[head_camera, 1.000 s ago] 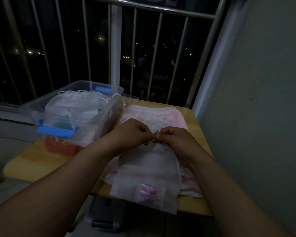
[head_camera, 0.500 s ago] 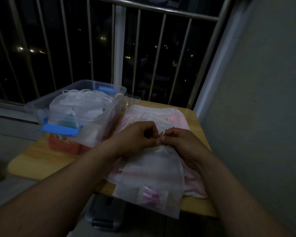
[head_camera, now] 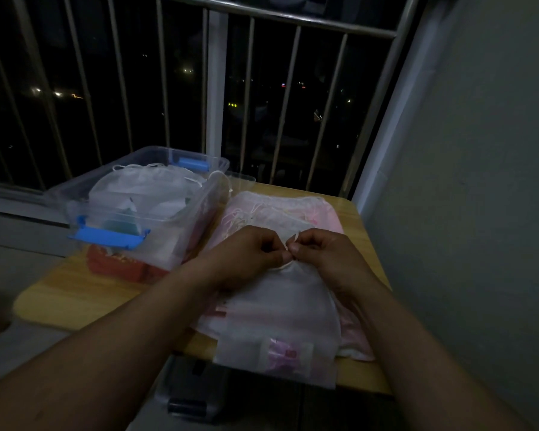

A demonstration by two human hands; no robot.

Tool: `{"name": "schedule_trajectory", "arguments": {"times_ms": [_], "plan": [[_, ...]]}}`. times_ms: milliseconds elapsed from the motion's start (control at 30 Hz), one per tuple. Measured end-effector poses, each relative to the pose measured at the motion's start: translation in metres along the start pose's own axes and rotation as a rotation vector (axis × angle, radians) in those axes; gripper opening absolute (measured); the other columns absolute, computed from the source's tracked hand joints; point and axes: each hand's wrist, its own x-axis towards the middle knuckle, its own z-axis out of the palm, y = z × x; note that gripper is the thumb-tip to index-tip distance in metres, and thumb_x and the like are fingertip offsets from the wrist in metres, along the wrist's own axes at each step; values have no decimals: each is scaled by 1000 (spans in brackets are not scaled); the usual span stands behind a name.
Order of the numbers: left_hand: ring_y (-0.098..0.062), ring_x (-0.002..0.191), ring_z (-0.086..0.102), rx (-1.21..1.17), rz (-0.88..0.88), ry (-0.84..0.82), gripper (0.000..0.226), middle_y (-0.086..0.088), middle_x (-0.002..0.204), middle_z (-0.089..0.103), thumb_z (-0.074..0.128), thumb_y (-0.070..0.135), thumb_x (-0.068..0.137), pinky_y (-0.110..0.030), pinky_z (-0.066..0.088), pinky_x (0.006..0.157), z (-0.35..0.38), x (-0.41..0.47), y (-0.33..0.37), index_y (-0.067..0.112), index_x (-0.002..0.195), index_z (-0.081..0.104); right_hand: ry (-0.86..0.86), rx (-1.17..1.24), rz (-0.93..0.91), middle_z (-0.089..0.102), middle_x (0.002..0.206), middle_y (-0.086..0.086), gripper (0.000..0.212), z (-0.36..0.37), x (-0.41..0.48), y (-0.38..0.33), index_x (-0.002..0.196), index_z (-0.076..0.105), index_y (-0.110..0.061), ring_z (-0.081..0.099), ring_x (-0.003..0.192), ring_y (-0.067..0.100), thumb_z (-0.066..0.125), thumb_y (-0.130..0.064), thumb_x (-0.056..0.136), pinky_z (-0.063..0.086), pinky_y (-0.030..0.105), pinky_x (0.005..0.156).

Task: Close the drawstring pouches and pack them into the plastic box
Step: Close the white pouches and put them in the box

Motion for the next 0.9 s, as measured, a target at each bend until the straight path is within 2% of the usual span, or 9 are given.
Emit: {"name": "schedule_trajectory", "arguments": {"times_ms": [167,333,400,500,600,667,767,833,900], "plan": [[-3,73,58,-77,26,-9,19,-3,84,71,71,30,96,-18,46,69,1,-2,2,13,89,72,-11,6,-16,79,97,5,6,-1,0,0,94,79,-5,74,100,21,73,-5,91,55,33,97],[-1,66,53,-32,28,5,18,-3,81,67,69,24,96,-14,42,63,1,-2,5,6,91,70,-16,-15,-30,78,98,6,4,-1,-3,1,90,78,-7,73,94,18,74,-6,91,56,30,90],[-5,65,51,4,20,11,18,0,75,62,69,22,94,-20,43,65,3,-1,3,5,88,67,-19,-40,-38,78,96,5,8,1,-4,3,86,77,-13,71,88,12,75,-7,90,55,27,83],[-11,68,51,73,26,59,19,2,73,58,68,24,91,-31,43,67,8,0,1,8,84,62,-31,-59,-58,77,95,5,14,6,-3,6,83,75,-18,69,88,12,74,-7,91,54,29,84],[-7,72,54,74,86,109,12,8,76,59,66,27,94,-26,41,65,13,0,2,19,87,61,-17,-97,-90,75,94,4,11,9,-2,6,85,73,-19,67,87,12,72,-10,93,52,31,83],[-2,68,50,84,119,118,18,9,73,56,64,27,97,-25,36,62,15,1,2,26,80,57,-10,-117,-117,74,95,3,11,11,-2,6,87,73,-19,68,91,15,71,-11,94,53,32,85],[-4,65,48,102,110,118,26,8,69,55,62,26,99,-26,35,61,14,2,2,25,74,56,1,-124,-136,74,98,2,9,12,0,8,90,72,-18,69,98,20,71,-10,94,54,32,89],[-10,73,57,104,75,83,18,2,77,63,62,25,99,-29,42,66,9,2,3,17,84,65,5,-92,-117,74,97,2,11,11,0,8,89,72,-18,69,94,15,71,-8,94,54,29,86],[-3,72,57,67,60,33,15,3,80,65,62,25,100,-22,43,66,3,1,3,16,89,68,-6,-35,-89,75,98,4,10,10,1,9,90,73,-16,69,92,14,71,-7,94,53,29,86]]}}
